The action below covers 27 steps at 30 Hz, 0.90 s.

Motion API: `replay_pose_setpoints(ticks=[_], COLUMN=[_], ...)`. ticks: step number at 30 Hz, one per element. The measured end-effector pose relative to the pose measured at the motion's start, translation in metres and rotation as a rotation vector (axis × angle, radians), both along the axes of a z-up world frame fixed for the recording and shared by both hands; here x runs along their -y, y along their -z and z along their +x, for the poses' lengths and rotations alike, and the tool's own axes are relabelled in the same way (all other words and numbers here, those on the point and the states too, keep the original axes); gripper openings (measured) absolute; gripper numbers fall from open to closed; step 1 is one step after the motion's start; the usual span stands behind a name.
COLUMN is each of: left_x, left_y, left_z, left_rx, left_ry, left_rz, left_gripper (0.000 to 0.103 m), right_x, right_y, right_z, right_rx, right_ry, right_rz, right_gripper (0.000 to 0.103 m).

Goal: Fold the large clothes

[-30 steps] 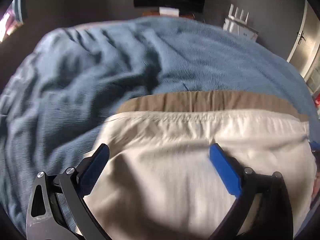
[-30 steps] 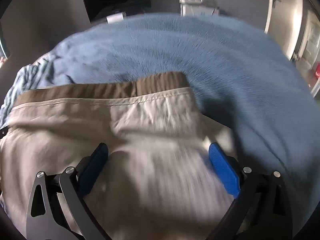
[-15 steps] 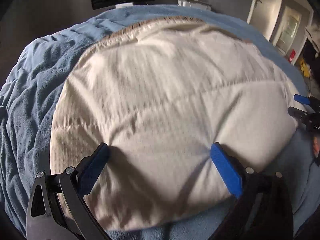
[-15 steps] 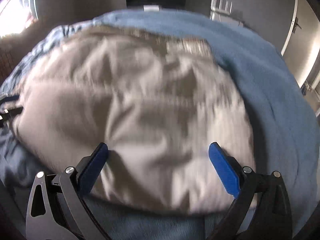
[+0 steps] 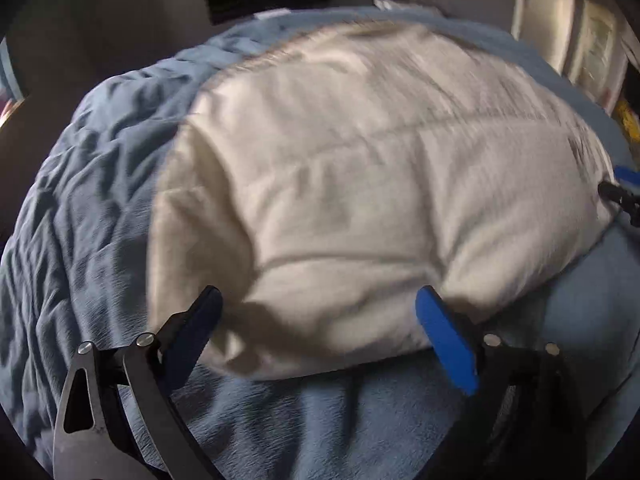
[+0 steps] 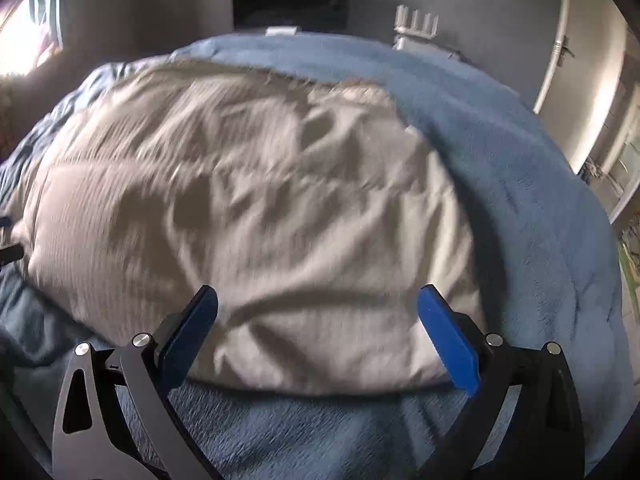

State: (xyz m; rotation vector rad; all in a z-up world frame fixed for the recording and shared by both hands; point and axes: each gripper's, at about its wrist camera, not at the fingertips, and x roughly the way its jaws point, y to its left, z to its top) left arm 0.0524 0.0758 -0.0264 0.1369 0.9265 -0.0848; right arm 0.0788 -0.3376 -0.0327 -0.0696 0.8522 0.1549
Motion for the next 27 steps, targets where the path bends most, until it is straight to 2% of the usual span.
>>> replay_pose_setpoints(ticks=[2,5,7,9,12,16,19,21,24,27], left_x=[-0.010,-0.017,-0.018,-0.022,-0.029,-0.045,-0.070,-0.079,-0.098,-0.118], left_y=[0.000,0.015,0.018,0.015,0.004,-0.029,-0.043,-0.045,-0.040,-0.022], left_z=[0.002,0.016,0.023,0.020,0.025,0.037,0.059,0.071,0.098,0.130], left_rx=[-0.019,-0.096,-0.106,-0.106,-0.075,0.027,0.071,0.092,0.074,0.028], left_ry=[-0.041,-0.061,-0.055,-0.048,-0.040,-0.045,-0.083,-0.110,-0.133,-0.173], left_rz=[-0.039,-0.087,-0.096,-0.104,-0.112,-0.172,-0.204,-0.183,-0.151,-0.202], left_gripper=[0.093,0.095,0.097,0.097,0.096,0.096,0.096,0.096,0.096,0.096], right_x=[0.009,0.028,0.038,0.035,0.037,0.042,0.046,0.048,0.051,0.056], right_y=[0.001,0.019,0.026,0.023,0.010,-0.018,-0.028,-0.030,-0.031,-0.028], right_z=[0.006,0.024,0.026,0.026,0.023,0.032,0.052,0.067,0.090,0.109], right_rx=[-0.009,-0.095,-0.121,-0.117,-0.082,-0.002,0.004,-0.006,-0.008,-0.049], right_ry=[0.025,0.051,0.057,0.055,0.060,0.061,0.063,0.054,0.038,0.018], right_rz=[0.029,0.072,0.136,0.126,0.143,0.186,0.189,0.165,0.107,0.123], right_gripper=[0.095,0.096,0.096,0.096,0.095,0.095,0.095,0.095,0.095,0.095])
